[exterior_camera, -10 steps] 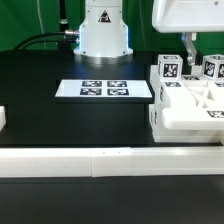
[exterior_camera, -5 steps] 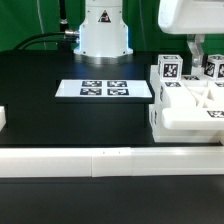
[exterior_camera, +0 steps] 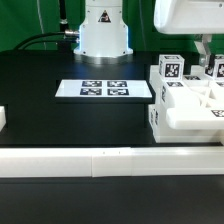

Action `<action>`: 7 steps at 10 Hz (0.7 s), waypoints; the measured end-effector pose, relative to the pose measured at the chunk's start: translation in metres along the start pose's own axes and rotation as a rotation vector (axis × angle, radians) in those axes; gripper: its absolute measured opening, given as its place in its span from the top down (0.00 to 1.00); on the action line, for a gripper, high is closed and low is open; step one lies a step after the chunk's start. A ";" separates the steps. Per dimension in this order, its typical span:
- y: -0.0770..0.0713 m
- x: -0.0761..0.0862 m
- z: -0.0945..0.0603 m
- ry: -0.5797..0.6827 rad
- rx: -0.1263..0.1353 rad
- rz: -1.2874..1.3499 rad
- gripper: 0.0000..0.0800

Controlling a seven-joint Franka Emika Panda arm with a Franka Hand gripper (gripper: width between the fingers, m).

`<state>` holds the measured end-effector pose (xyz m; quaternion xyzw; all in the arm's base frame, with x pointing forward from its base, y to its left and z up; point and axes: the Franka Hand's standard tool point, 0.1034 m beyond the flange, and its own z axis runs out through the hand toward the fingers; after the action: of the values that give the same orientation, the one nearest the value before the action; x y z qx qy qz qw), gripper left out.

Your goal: Assemble chair

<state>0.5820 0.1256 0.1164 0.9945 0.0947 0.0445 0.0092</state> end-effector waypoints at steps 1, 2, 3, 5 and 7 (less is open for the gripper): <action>0.000 0.000 0.000 0.001 0.002 0.082 0.65; 0.002 0.000 0.000 0.011 0.003 0.185 0.65; 0.002 0.001 0.000 0.015 0.005 0.294 0.65; 0.008 0.000 0.000 0.019 0.008 0.473 0.64; 0.013 -0.001 0.001 0.027 0.008 0.646 0.64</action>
Offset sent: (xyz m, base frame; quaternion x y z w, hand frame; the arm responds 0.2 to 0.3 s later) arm -0.0065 -0.0035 -0.0010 0.0200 0.0127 0.2809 0.9594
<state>0.5834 0.1121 0.1157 0.9724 -0.2257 0.0580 -0.0105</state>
